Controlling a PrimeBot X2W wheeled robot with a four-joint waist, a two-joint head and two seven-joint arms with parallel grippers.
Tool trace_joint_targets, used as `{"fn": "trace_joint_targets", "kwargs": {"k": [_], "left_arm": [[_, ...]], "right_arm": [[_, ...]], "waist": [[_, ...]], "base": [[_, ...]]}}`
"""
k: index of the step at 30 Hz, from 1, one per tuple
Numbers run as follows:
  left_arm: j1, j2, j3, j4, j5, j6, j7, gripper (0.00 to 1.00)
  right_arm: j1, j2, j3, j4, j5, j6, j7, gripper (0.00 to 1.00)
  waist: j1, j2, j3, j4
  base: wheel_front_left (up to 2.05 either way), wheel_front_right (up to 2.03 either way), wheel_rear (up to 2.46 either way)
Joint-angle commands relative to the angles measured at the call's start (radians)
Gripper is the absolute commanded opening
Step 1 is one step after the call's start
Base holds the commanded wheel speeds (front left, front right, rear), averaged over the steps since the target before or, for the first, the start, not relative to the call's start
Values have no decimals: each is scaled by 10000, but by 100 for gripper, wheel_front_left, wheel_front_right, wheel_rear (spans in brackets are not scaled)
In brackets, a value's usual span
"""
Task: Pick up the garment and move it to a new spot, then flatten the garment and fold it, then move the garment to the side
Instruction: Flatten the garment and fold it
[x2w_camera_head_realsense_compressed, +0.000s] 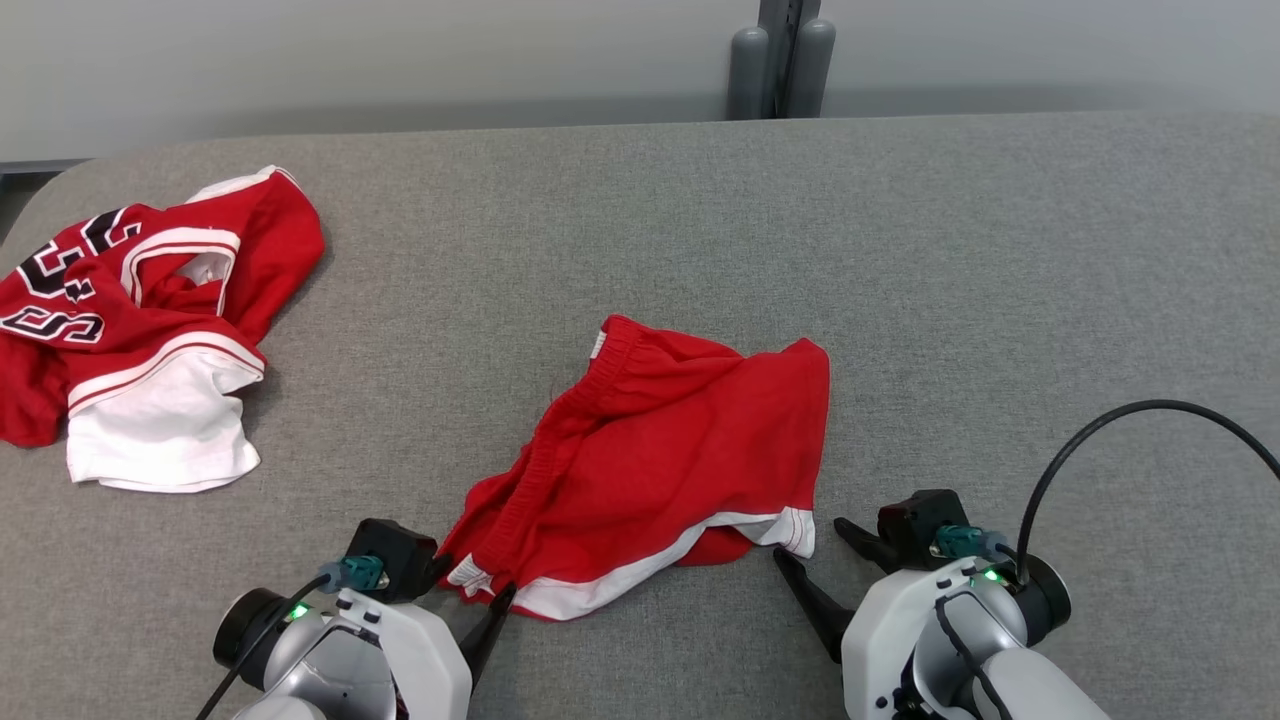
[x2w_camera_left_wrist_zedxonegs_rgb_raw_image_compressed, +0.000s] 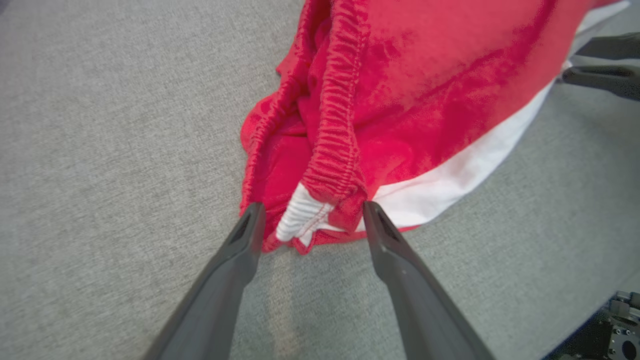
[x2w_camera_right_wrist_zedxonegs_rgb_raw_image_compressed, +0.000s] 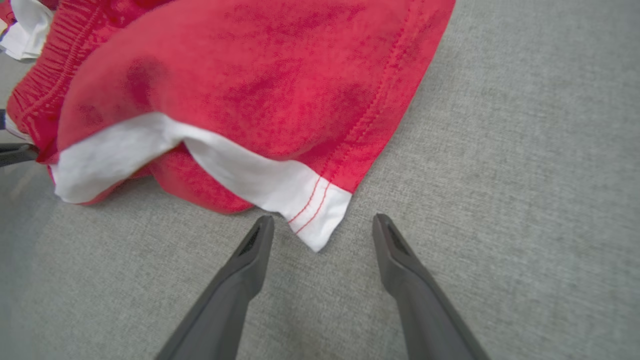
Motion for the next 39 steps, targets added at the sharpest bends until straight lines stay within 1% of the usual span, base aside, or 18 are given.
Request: {"fn": "trace_joint_targets", "kwargs": {"k": [1,2,3,4,5,6,7,9,10,11,12,13,14,15,22,27,34,39], "left_arm": [[-229,47,-25,202,-113,-40,-122,100],[-284,46,-51,299,-105,-44,-181,100],[-353,35,-69,388,-136,-50,-265,89],[-398,24,-114,513,-179,-55,-280,62],[-429,11,-173,622,-211,-59,-306,45],[-489,7,-214,707,-216,-51,-372,37],[-546,2,-262,791,-241,-53,-428,28],[-656,-18,-352,938,-287,-59,-512,20],[-752,-48,-408,1059,-359,-64,-630,20],[-795,-80,-432,1116,-385,-66,-708,20],[-844,-92,-458,1191,-424,-68,-753,16],[-880,-97,-489,1276,-464,-70,-779,2],[-908,-123,-492,1341,-517,-72,-857,0],[-935,-132,-504,1426,-552,-74,-909,0],[-1118,-154,-364,1588,-941,-83,-1323,0],[-1079,-274,75,947,-1603,-79,-1539,0],[-926,-563,827,-1122,-2919,66,-1386,0],[-1128,-751,1213,-2529,-3491,312,-1236,0]], "right_arm": [[-155,-36,43,126,22,2,-13,100],[-187,-30,78,188,25,2,5,100],[-234,-28,120,289,25,2,50,100],[-285,-36,148,392,-10,2,79,100],[-310,-29,169,497,-9,2,114,91],[-342,-11,211,599,13,2,134,74],[-398,5,228,697,34,2,119,49],[-519,36,254,851,61,3,31,50],[-665,83,259,992,113,3,-70,66],[-728,97,290,1068,150,3,-127,51],[-791,113,307,1143,160,3,-154,44],[-850,130,316,1219,196,3,-213,29],[-910,139,342,1303,233,3,-236,8],[-985,163,347,1382,269,3,-334,0],[-1359,215,251,1473,549,2,-814,0],[-1179,-190,-217,757,906,2,-1050,0],[-425,-817,-1610,-1586,1693,3,-691,0],[56,-982,-2649,-3701,2194,3,-13,0]], "waist": [[0,-1,50,-6],[0,-1,74,-6],[0,-1,93,-3],[0,-1,107,3],[0,-1,124,11],[0,-1,146,21],[0,-1,171,33],[0,-1,209,61],[0,-1,232,91],[0,-1,236,105],[0,-1,233,116],[0,-1,228,122],[0,-1,226,125],[0,-1,223,123],[0,-1,101,-8],[0,-1,-173,-137],[0,-1,-682,-391],[0,-1,-971,-578]], "base": [[0,0,0],[0,0,0],[0,0,0],[0,0,0],[0,0,0],[0,0,0],[0,0,0],[0,0,0],[0,0,0],[0,0,0],[0,0,0],[0,0,0],[0,0,0],[0,0,0],[0,0,0],[0,0,0],[0,0,0],[0,0,0]]}}
